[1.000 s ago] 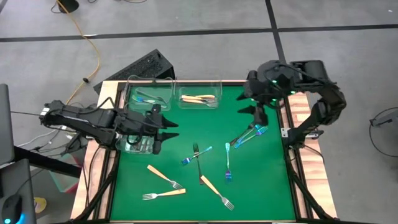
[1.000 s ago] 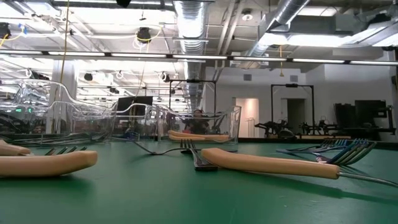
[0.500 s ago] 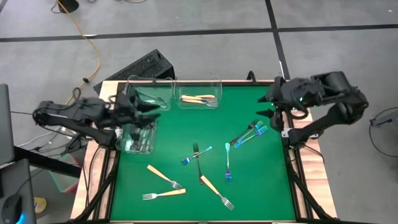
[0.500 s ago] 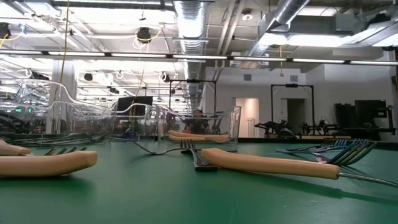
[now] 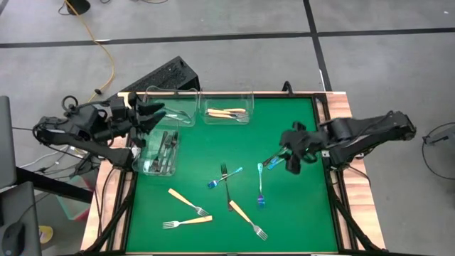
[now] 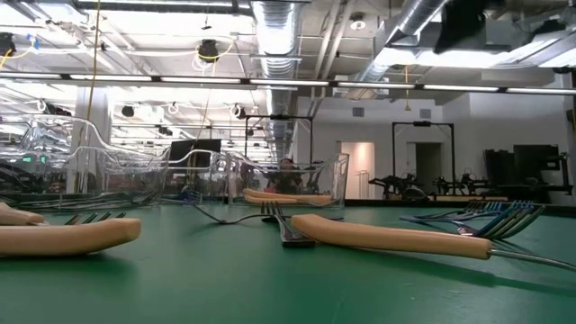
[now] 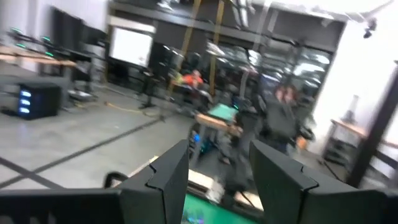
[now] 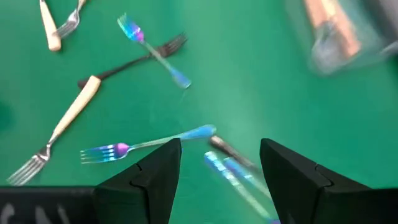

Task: Sort silverware by color (type)
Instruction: Put the iridescent fork into the top left transparent bin

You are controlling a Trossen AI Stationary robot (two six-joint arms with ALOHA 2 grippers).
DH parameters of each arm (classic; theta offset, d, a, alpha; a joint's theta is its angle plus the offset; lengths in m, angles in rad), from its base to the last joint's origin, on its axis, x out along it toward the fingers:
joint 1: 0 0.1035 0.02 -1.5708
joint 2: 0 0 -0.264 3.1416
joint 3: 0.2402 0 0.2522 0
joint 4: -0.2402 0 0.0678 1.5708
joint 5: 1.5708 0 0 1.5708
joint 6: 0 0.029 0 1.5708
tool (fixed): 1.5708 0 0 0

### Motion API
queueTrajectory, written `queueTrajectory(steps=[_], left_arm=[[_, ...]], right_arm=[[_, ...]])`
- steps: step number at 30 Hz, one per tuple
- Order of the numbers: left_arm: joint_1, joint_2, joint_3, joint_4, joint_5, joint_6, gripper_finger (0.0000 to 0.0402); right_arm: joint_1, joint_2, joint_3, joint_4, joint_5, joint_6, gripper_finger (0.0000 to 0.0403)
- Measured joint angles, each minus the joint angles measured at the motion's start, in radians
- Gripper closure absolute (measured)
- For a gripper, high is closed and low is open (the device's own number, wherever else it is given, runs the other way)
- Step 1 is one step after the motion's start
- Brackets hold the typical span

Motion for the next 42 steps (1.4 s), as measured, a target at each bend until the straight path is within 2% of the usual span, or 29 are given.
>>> queueTrajectory(steps=[5, 13, 17, 22, 31, 42], left_arm=[[0.000, -0.001, 0.000, 0.027, -0.080, 0.004, 0.0249], [0.000, -0.003, 0.001, 0.047, -0.196, 0.068, 0.0249], [0.000, -0.036, 0.033, 0.041, -0.192, 0.090, 0.0249], [0.000, -0.108, 0.073, -0.045, -0.186, 0.057, 0.0249], [0.000, -0.227, 0.079, -0.201, -0.159, -0.007, 0.0249], [0.000, -0.251, 0.079, -0.261, -0.134, 0.010, 0.0249]], right_arm=[[0.024, 0.057, -0.140, 0.149, -0.014, 0.246, 0.0164], [0.109, 0.251, -0.178, 0.169, 0.014, 0.718, 0.0164], [0.137, 0.352, -0.178, 0.198, 0.013, 0.922, 0.0164], [0.169, 0.434, -0.178, 0.285, -0.004, 1.123, 0.0164], [0.180, 0.466, -0.178, 0.299, -0.041, 1.335, 0.0164], [0.180, 0.533, -0.177, 0.355, -0.041, 1.389, 0.0164]])
